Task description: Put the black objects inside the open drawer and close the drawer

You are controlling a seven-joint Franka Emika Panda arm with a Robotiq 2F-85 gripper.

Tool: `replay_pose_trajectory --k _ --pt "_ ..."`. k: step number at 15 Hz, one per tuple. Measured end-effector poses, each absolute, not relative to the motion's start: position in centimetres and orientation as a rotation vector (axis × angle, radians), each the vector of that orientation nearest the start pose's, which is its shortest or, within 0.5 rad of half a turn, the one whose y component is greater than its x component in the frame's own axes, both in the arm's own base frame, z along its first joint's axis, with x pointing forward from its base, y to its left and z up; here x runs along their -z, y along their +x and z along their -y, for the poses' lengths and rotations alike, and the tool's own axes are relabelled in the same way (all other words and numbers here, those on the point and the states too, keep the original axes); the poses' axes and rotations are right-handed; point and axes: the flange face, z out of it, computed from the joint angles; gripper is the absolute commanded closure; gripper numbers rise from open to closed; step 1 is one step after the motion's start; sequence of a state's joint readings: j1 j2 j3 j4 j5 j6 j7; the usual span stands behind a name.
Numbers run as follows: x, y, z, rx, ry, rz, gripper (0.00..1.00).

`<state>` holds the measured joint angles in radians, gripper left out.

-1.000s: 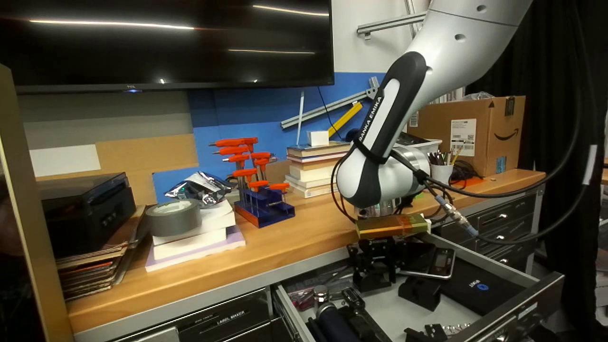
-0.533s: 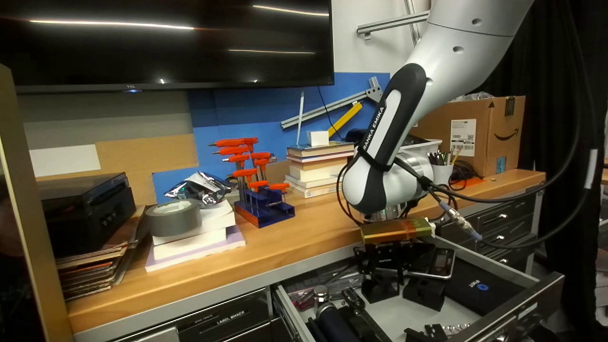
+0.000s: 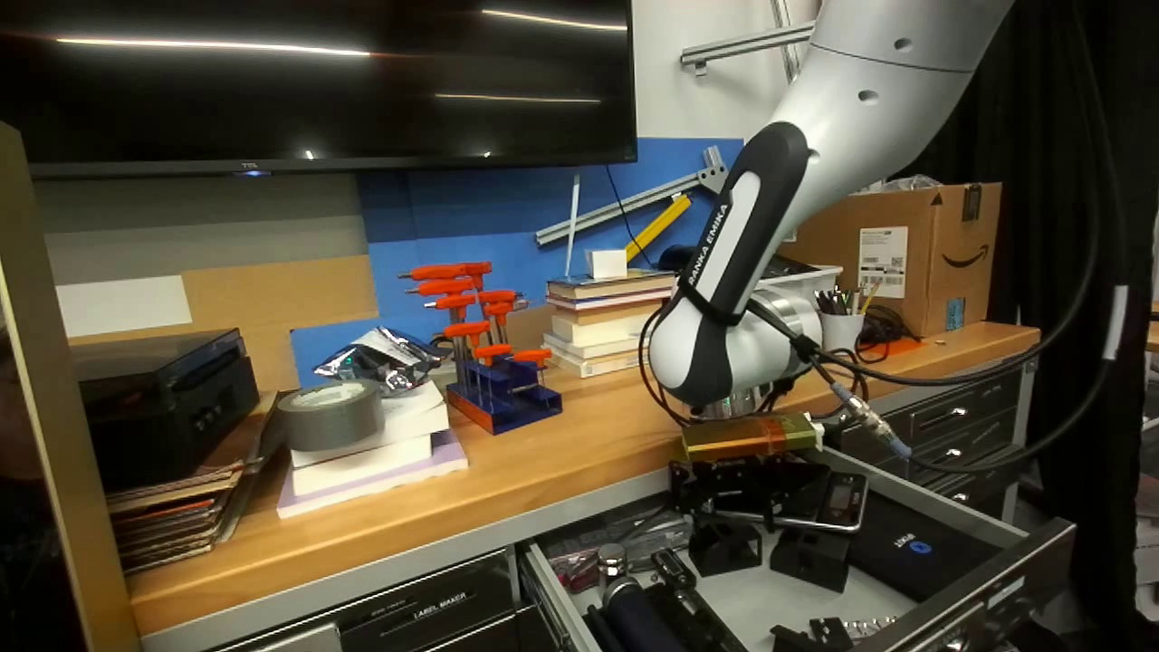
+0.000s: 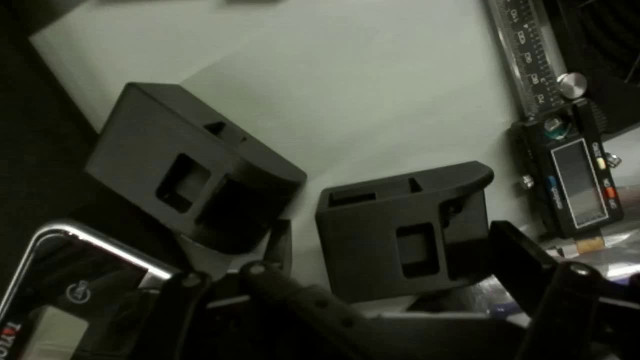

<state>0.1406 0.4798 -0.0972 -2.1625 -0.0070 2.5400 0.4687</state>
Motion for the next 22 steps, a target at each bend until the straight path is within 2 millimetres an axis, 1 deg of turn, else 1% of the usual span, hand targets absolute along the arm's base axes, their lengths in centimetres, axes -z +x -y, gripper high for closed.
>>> replay_pose_trajectory --k 1,3,5,8,11,14,16,18,20,22 --pt "-17.2 55.4 -2.3 -0.118 -3.141 -0.656 0.0" --pt "-19.5 55.8 -2.3 -0.09 -3.133 -0.656 0.0" --pt "-22.4 55.9 -2.5 -0.081 -3.126 -0.653 0.0" --pt "-27.5 55.8 -2.8 -0.069 -3.117 -0.63 0.0" --pt "-32.4 56.1 -2.8 0.025 -3.12 -0.607 0.0" --pt "-35.9 57.3 -2.1 0.151 -3.137 -0.607 0.0" --pt "-37.4 58.3 -1.1 0.221 -3.149 -0.643 0.0" --pt "-38.2 59.1 0.5 0.277 -3.164 -0.7 0.0" --pt "-38.2 60.0 2.4 0.324 -3.175 -0.766 0.0" --pt "-37.5 61.0 4.4 0.355 -3.181 -0.833 0.0"
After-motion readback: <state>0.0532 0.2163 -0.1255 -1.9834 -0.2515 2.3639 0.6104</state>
